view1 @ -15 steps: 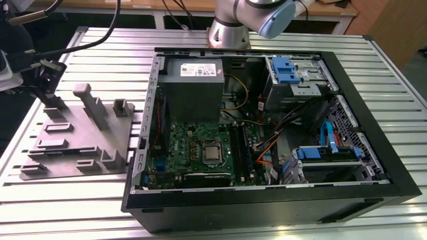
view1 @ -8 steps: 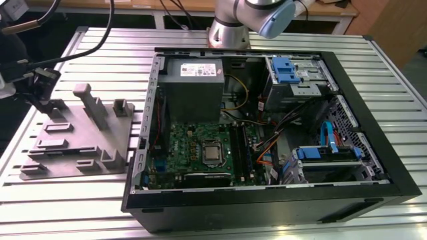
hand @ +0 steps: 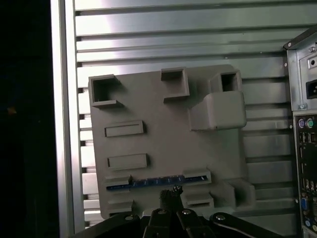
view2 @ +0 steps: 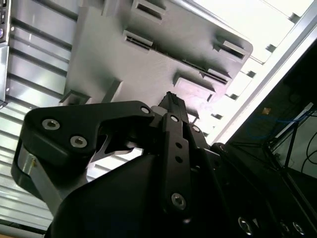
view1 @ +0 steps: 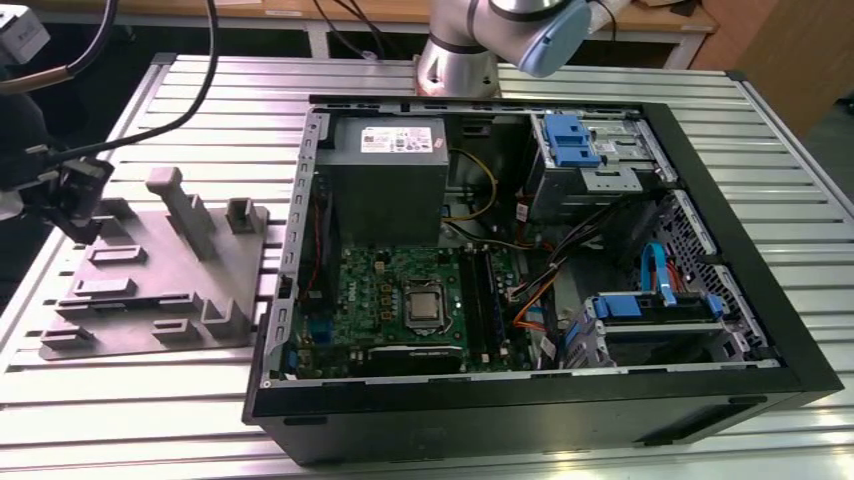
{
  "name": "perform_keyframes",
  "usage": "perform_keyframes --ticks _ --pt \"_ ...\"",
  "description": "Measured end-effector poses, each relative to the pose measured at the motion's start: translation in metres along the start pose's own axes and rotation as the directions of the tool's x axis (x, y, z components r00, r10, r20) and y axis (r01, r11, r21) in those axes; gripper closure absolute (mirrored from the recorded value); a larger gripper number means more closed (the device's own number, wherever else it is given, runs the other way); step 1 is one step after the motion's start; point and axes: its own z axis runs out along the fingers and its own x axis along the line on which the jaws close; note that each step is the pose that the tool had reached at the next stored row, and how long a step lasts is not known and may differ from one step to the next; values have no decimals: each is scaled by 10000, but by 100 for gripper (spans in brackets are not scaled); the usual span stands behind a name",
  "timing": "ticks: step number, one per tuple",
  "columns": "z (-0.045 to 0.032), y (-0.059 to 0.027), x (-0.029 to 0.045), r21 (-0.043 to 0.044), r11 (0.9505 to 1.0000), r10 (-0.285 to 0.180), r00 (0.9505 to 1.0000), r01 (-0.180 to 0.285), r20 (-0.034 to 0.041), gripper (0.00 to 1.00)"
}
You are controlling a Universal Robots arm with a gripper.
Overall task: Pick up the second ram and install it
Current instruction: 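Reach for the second ram, then pick up the second ram and move it above second insertion slot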
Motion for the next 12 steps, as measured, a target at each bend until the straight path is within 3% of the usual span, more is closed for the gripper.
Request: perform_keyframes --ticks 3,12 --pt "32 -30 15 3 10000 2 10000 -2 -38 90" --pt "39 -32 15 4 10000 2 10000 -2 -40 90"
